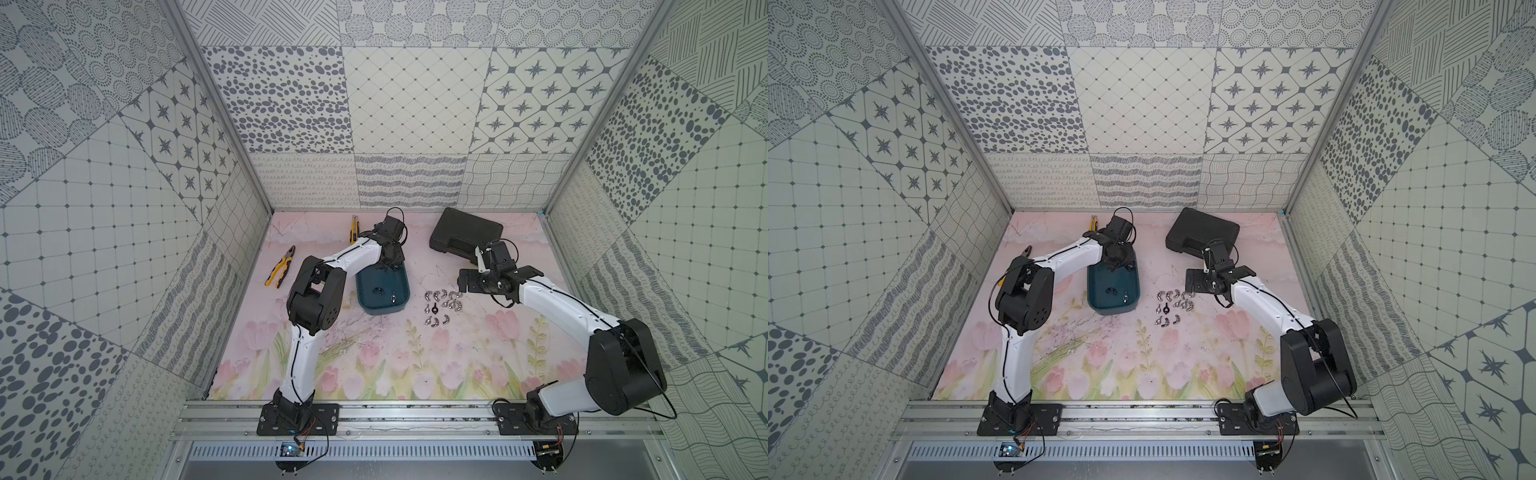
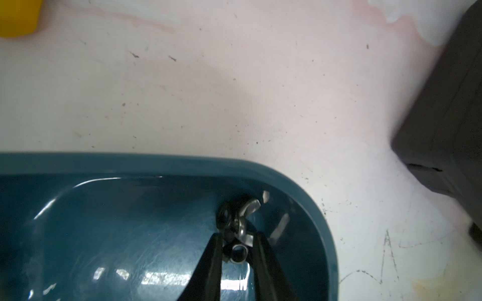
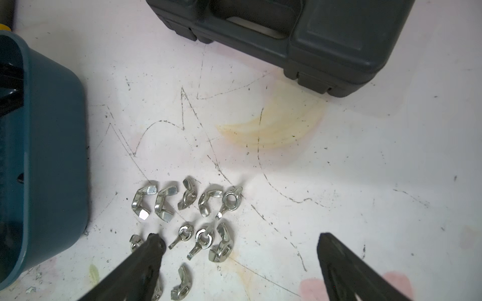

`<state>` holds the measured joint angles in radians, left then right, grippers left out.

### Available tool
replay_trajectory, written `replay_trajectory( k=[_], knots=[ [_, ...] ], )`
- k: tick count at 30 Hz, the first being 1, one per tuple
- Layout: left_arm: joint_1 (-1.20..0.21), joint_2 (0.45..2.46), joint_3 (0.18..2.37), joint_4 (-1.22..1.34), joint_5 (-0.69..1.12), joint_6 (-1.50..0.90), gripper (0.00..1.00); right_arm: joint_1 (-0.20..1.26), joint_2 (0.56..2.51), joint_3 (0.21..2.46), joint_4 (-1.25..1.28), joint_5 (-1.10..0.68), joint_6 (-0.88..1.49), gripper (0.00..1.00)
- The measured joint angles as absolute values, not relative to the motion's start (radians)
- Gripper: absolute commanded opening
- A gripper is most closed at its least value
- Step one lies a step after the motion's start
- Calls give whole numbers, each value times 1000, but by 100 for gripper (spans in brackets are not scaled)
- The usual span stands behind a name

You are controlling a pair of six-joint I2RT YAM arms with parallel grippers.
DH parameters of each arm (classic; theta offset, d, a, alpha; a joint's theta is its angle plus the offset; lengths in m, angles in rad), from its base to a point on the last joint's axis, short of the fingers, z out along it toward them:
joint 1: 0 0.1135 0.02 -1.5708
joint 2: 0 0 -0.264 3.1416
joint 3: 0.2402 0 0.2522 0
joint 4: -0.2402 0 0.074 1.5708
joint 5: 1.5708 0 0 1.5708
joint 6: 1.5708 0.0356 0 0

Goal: Take out the wing nut from the storage box
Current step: Pick up the wing nut from the storage box.

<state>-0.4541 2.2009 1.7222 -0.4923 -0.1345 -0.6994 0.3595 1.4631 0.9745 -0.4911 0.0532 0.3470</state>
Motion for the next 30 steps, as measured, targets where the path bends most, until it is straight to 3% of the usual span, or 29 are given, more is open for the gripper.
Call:
replay_trajectory(
  k=[30],
  knots=[
    [-443, 2141, 1652, -515, -133, -650, 26, 387, 1481, 1005, -498, 54, 344, 97]
  ],
)
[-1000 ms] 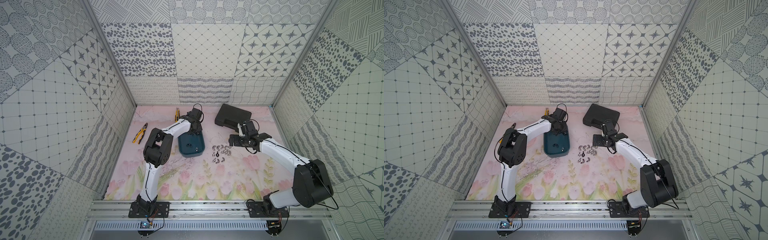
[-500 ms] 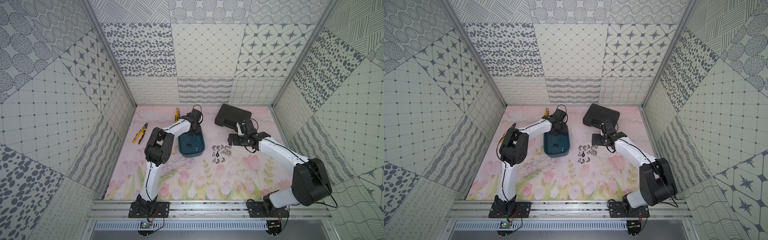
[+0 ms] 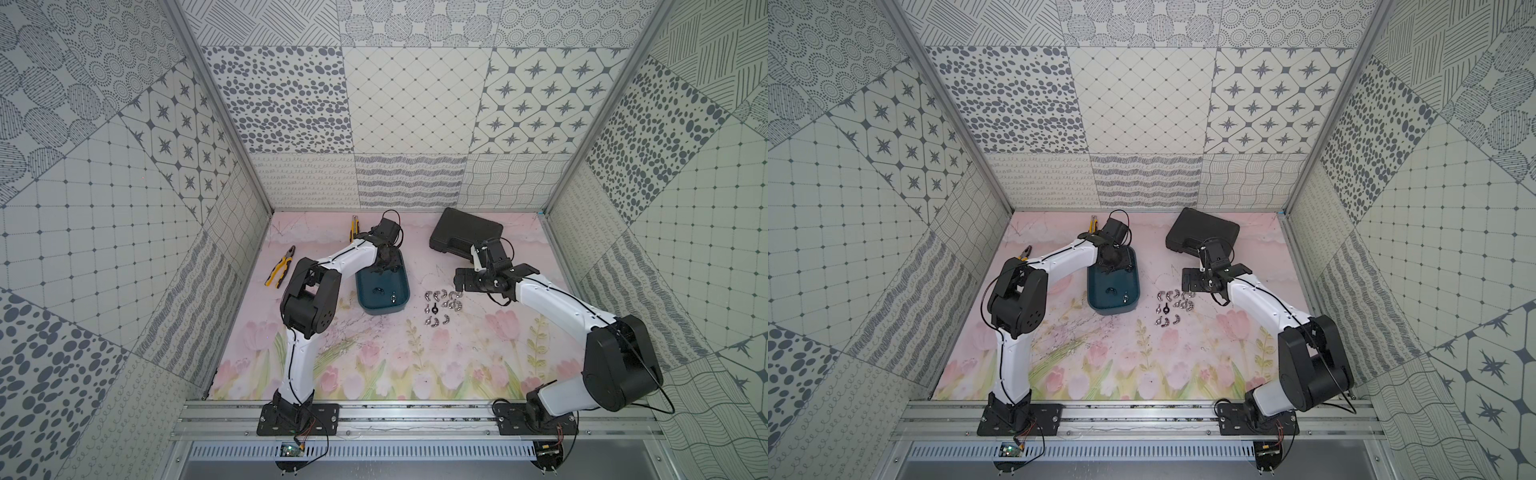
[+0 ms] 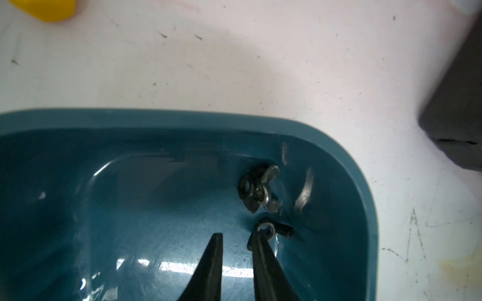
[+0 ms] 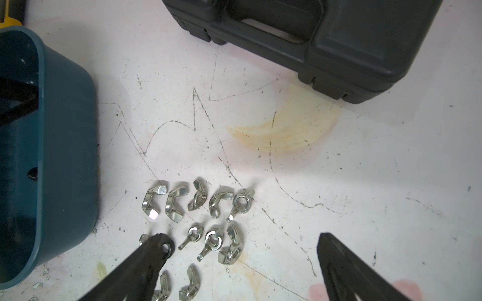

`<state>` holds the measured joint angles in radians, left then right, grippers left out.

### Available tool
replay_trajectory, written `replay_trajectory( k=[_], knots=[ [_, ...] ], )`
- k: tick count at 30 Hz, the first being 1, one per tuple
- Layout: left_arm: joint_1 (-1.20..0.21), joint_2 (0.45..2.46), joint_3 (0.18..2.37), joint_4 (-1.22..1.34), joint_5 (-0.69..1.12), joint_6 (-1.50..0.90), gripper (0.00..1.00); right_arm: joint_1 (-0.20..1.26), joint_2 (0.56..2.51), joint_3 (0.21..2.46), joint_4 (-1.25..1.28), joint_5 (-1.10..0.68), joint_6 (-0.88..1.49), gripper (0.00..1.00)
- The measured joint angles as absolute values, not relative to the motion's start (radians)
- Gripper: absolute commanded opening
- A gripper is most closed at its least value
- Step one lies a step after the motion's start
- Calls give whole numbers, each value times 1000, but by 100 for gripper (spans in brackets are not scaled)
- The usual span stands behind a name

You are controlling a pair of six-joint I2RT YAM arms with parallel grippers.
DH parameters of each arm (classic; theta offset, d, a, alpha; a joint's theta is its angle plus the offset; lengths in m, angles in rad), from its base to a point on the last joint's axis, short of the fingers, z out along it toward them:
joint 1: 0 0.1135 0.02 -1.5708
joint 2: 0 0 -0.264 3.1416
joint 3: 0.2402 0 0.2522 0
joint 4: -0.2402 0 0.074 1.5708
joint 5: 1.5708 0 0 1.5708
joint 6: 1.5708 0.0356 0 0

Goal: Take out the wing nut from the storage box
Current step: Pick up the wing nut from the storage box.

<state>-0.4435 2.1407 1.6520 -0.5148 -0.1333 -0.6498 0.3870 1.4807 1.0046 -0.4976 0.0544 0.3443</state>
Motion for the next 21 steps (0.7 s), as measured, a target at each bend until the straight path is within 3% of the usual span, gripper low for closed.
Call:
replay_trajectory(
  k=[11, 21],
  knots=[
    [-444, 2233, 1716, -522, -107, -617, 26, 387, 1481, 1005, -498, 56, 344, 97],
    [-450, 2199, 1664, -505, -82, -596, 26, 387, 1487, 1006, -498, 55, 344, 97]
  ],
)
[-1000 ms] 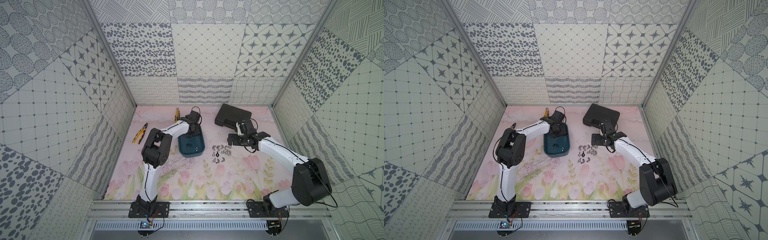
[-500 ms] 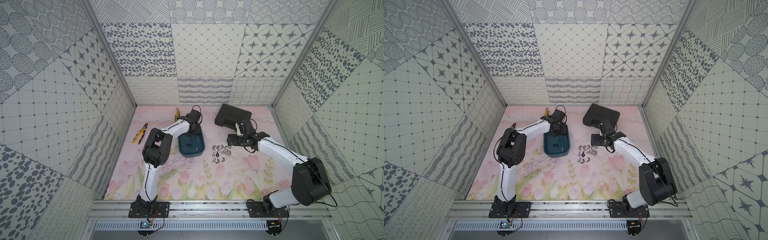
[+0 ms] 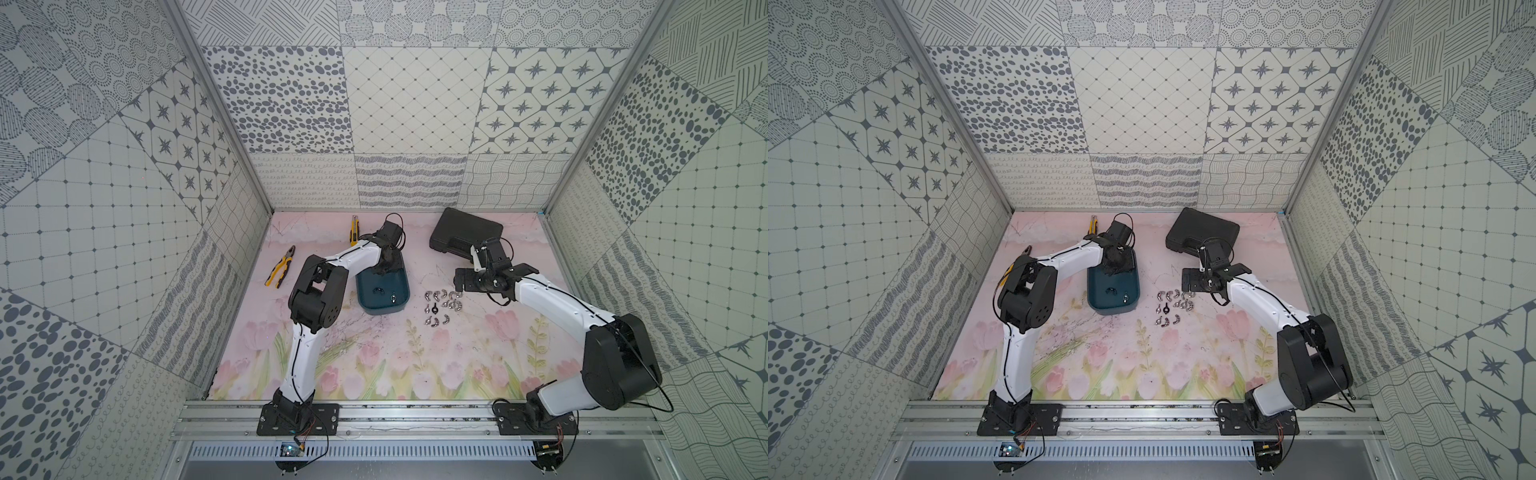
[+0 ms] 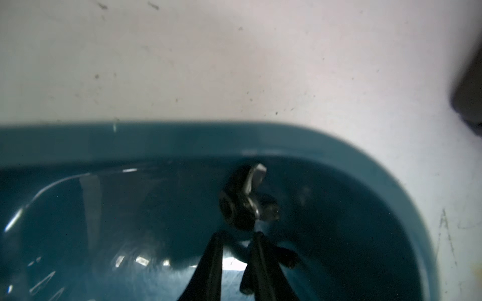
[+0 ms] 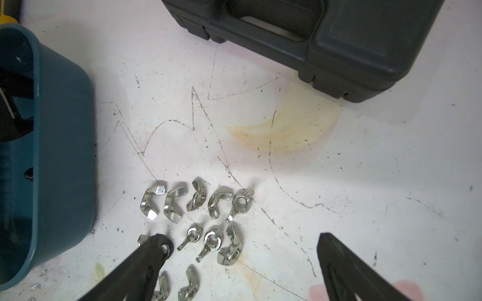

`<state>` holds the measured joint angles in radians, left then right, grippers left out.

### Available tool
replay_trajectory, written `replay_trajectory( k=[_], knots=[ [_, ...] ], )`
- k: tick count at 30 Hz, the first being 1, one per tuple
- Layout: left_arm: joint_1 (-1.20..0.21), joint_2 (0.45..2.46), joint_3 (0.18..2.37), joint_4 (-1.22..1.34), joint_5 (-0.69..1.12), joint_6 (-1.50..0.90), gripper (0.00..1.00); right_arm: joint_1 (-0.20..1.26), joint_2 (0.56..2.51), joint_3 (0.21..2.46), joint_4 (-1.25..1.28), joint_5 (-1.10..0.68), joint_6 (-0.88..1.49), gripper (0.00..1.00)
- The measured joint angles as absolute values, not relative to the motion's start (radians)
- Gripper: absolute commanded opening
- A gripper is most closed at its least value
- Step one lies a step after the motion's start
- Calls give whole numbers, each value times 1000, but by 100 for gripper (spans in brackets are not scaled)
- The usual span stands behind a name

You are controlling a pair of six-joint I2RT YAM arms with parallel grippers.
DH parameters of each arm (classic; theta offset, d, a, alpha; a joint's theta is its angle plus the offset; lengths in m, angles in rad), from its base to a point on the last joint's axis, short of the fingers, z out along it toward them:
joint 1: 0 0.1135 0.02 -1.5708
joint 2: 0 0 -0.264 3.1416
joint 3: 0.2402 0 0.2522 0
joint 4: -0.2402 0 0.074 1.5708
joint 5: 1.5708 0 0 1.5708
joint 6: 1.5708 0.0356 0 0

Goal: Take out the wing nut from the storage box
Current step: Pick up the wing nut from the storage box.

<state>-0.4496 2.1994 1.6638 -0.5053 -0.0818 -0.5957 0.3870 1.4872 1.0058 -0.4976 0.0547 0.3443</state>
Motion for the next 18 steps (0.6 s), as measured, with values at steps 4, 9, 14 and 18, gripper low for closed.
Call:
replay_trajectory(
  k=[4, 9, 14, 18],
  knots=[
    [-455, 2178, 1645, -519, -59, -581, 26, 389, 1487, 1006, -497, 55, 344, 97],
    [-456, 2156, 1633, -529, -37, -568, 26, 392, 1487, 1006, -497, 55, 344, 97],
    [-456, 2128, 1614, -540, -31, -554, 26, 393, 1487, 1006, -497, 55, 345, 97],
    [-460, 2122, 1613, -543, -22, -545, 26, 394, 1487, 1006, -497, 55, 345, 97]
  ],
)
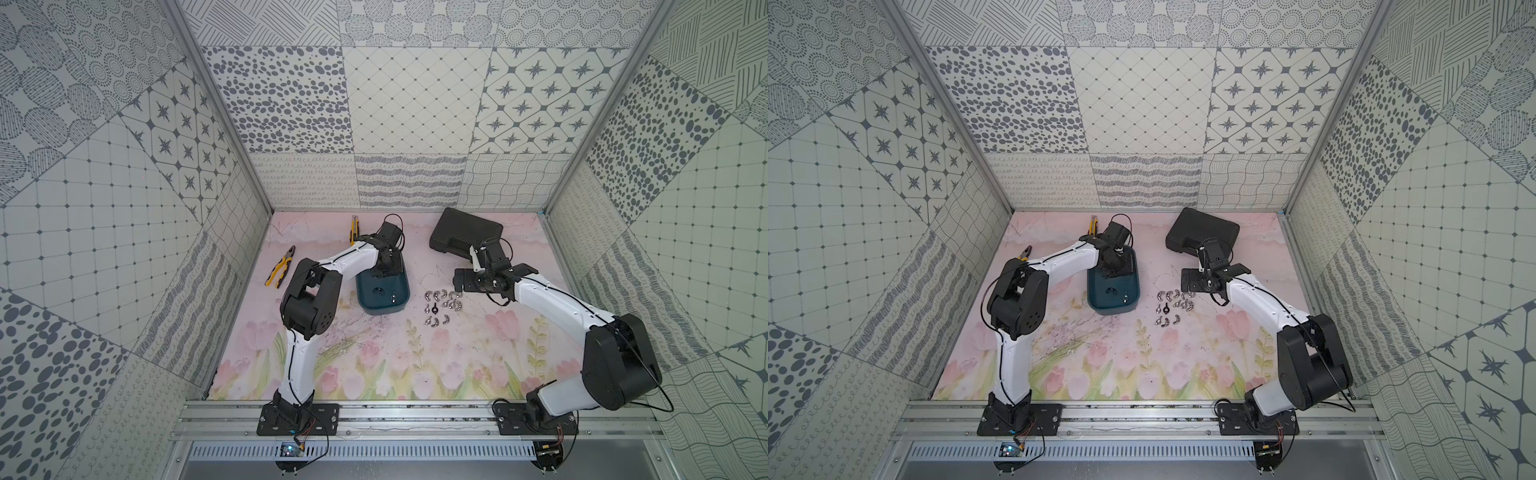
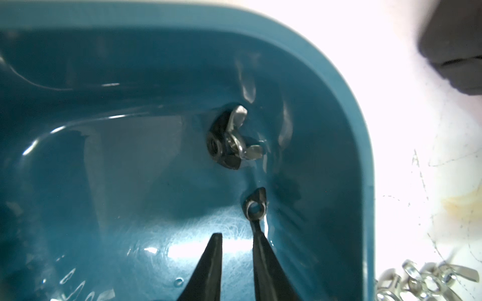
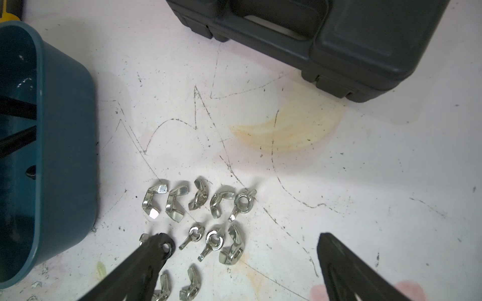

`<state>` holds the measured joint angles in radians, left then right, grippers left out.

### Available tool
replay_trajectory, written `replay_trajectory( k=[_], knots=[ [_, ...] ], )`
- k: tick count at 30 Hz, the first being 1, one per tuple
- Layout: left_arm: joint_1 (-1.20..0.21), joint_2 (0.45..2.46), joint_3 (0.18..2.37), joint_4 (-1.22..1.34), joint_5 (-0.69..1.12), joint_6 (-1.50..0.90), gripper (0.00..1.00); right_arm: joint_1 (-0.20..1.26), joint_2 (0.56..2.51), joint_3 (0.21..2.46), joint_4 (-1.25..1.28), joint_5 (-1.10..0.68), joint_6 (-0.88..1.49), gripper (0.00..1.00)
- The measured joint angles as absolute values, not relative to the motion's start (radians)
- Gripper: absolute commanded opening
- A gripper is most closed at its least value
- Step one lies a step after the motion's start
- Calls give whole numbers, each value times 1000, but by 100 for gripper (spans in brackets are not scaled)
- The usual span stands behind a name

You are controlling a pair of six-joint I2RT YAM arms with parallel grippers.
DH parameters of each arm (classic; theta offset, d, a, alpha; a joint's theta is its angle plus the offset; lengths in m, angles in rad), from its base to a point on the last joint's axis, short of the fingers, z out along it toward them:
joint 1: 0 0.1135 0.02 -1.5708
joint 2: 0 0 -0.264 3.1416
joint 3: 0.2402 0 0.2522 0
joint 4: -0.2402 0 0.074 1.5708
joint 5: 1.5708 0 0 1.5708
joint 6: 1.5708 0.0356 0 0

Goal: Take out the wing nut from the storage box
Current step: Pick up the wing nut from the storage box.

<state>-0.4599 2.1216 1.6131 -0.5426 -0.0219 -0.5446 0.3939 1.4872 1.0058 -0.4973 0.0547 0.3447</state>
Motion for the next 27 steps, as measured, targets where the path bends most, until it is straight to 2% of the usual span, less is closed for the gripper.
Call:
replay_trajectory(
  k=[12, 27],
  knots=[
    [-485, 2194, 1688, -570, -16, -501, 25, 398, 1487, 1006, -497, 57, 345, 97],
    [-485, 2214, 1705, -571, -56, -473, 3, 398, 1487, 1006, -497, 58, 344, 97]
  ],
)
